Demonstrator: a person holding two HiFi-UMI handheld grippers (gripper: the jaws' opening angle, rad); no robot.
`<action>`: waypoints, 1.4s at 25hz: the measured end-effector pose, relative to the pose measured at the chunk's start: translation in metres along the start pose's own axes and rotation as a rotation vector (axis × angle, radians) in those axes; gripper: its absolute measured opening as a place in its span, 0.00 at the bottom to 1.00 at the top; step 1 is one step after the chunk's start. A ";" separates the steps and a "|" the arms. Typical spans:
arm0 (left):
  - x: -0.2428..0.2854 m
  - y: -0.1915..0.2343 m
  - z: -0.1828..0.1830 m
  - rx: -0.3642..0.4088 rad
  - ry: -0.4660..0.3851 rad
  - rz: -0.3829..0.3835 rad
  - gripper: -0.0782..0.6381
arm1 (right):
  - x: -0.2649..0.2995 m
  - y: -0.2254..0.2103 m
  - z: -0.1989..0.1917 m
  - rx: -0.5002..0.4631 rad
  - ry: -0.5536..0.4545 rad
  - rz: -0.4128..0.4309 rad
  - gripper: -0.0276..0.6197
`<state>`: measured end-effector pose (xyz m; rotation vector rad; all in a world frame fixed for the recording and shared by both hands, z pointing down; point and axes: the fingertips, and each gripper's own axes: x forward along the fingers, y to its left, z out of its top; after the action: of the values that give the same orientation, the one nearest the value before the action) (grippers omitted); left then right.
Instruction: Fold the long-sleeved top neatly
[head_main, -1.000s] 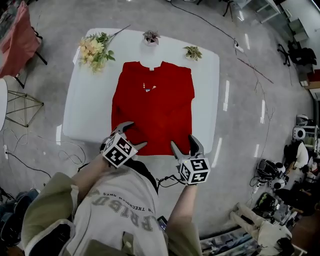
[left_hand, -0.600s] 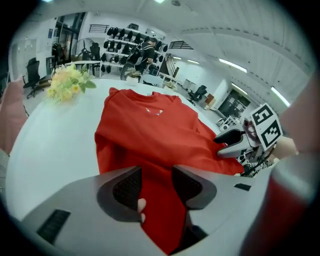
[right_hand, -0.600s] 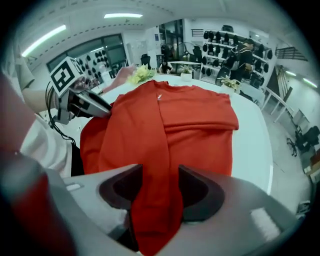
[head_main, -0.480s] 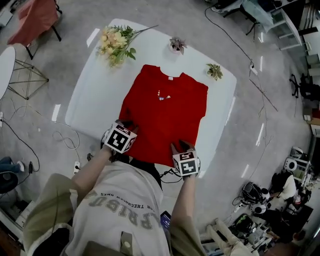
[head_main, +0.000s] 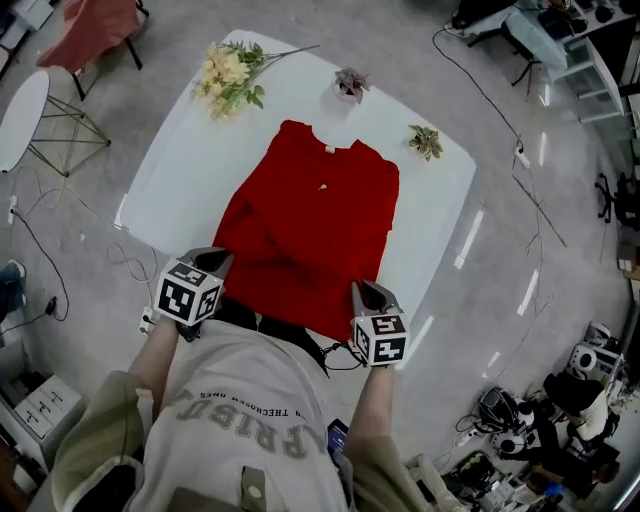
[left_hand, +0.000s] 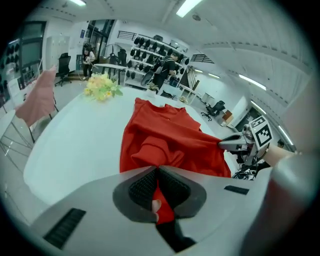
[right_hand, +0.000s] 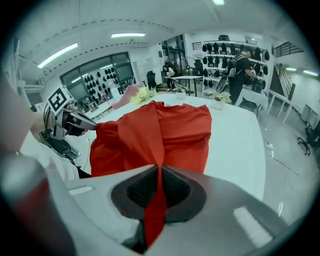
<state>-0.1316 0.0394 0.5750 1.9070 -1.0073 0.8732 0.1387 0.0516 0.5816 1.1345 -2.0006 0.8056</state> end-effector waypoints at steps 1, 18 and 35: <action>0.002 0.002 -0.011 -0.022 0.020 0.017 0.14 | 0.003 -0.004 -0.005 0.005 0.008 0.007 0.07; -0.023 0.025 -0.111 -0.184 0.032 0.163 0.54 | -0.026 -0.021 -0.025 -0.046 -0.040 0.136 0.41; 0.004 -0.004 -0.180 0.253 0.102 -0.011 0.55 | -0.072 0.074 -0.142 0.226 -0.060 -0.023 0.41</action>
<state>-0.1634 0.1958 0.6576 2.0507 -0.8572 1.1233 0.1377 0.2264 0.5917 1.3209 -1.9784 1.0161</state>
